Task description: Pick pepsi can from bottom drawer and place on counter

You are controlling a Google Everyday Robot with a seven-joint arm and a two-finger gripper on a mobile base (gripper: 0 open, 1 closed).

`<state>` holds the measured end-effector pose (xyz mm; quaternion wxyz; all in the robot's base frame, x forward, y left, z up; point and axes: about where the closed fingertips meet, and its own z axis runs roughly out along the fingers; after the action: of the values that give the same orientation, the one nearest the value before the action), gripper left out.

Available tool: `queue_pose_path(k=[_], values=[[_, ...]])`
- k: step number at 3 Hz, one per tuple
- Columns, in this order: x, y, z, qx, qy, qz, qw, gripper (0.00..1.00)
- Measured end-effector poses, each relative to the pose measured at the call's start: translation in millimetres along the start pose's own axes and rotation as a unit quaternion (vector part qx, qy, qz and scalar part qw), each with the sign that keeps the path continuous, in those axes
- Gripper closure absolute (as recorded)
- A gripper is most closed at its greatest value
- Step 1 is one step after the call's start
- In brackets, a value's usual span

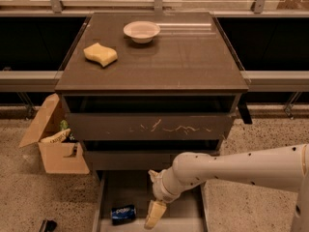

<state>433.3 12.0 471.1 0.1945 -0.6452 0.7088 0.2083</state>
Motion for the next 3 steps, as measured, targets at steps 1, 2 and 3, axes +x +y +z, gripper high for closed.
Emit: queue_pose_path(k=[1, 2, 3], values=[[11, -15, 36, -0.007, -0.003, -0.022, 0.9997, 0.00], [31, -20, 95, -0.025, 0.002, -0.039, 0.9989, 0.00], [45, -23, 140, -0.033, 0.002, -0.049, 0.9982, 0.00]])
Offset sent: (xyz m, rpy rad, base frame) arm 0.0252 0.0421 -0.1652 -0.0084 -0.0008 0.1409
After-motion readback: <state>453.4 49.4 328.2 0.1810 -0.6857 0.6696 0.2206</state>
